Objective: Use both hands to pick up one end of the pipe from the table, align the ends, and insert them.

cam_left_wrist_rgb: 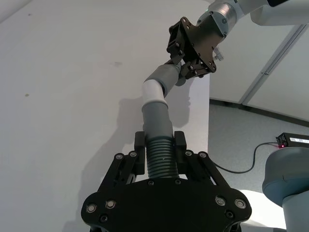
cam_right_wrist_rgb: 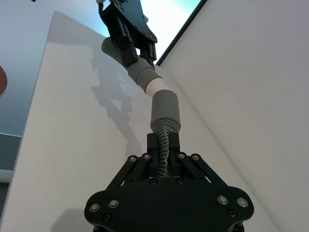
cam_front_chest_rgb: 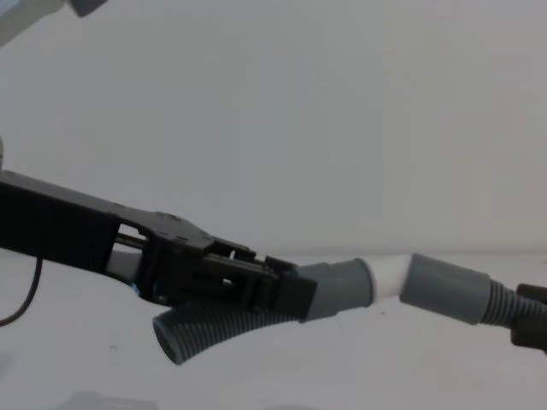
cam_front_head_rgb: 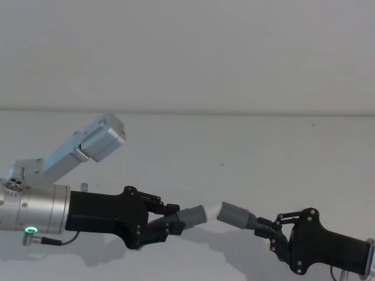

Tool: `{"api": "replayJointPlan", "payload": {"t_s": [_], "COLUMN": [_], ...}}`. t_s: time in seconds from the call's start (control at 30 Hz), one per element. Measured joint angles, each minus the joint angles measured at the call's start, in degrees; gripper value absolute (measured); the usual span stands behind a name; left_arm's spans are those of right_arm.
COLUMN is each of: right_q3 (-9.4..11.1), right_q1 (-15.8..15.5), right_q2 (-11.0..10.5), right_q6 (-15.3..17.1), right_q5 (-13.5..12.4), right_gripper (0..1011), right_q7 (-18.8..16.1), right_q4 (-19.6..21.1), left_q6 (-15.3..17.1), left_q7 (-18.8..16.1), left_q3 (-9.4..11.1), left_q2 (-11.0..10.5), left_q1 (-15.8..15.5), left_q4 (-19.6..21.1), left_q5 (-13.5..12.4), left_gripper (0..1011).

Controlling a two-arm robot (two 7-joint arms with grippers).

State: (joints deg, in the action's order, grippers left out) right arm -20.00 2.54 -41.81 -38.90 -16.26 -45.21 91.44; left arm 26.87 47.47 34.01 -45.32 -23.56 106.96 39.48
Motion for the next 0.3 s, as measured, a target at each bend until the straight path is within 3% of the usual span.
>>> {"api": "replayJointPlan", "payload": {"t_s": [0.3], "right_q3": [0.0], "right_q1": [0.0], "right_q2": [0.0], "right_q6": [0.0], "right_q5": [0.0], "right_gripper": [114], "right_q7": [0.0], "right_q4": [0.0], "left_q6": [0.0], "left_q7": [0.0], "left_q3": [0.0], "left_q2": [0.0], "left_q1": [0.0], "left_q4": [0.0], "left_q5": [0.0], "left_gripper": [333]}}
